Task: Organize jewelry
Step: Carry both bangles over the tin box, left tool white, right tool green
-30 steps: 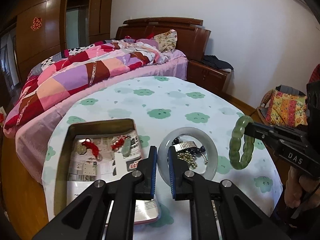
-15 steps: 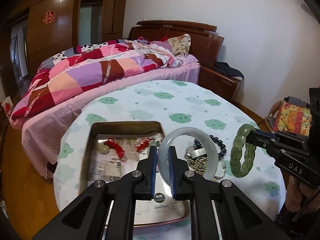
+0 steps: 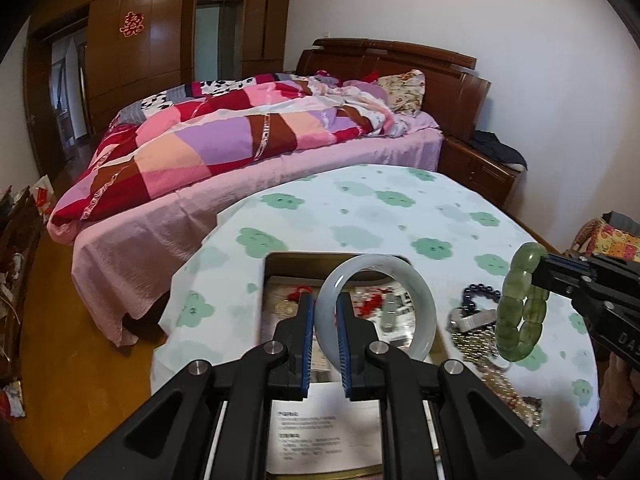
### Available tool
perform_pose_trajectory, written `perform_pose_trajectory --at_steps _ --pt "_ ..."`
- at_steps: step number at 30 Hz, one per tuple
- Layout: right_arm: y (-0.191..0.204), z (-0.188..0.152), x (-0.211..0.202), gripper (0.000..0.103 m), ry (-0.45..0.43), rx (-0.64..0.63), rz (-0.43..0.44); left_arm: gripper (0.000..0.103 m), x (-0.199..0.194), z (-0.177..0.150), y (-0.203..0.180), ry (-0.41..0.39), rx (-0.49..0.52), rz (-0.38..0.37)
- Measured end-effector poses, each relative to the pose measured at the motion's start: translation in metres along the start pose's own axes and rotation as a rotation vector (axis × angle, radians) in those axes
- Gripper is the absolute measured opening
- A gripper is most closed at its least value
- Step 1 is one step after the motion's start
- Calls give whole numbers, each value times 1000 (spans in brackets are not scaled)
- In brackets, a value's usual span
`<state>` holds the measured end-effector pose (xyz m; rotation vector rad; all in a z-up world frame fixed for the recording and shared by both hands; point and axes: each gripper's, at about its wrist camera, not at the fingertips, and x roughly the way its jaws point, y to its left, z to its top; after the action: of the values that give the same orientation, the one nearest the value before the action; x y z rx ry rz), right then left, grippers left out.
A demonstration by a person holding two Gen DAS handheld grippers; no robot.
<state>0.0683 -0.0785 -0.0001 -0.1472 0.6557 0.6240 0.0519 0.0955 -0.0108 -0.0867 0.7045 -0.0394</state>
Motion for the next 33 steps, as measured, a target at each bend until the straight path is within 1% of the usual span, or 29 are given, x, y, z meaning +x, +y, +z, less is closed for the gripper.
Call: perform_pose_trajectory --at_steps 6,13,21,24,33 --pt "17 8 22 10 31 -38 6 10 12 -3 11 26 -8 16" --pt "30 3 49 10 88 -66 -4 10 26 -6 16 52 -5 27" --pt "31 -8 69 10 143 -69 -20 10 36 -9 17 75 11 34" --pt "32 -10 74 10 155 -72 -28 10 39 -9 16 81 33 57" --pt "32 -14 84 10 183 -85 -50 10 48 -14 16 111 41 56"
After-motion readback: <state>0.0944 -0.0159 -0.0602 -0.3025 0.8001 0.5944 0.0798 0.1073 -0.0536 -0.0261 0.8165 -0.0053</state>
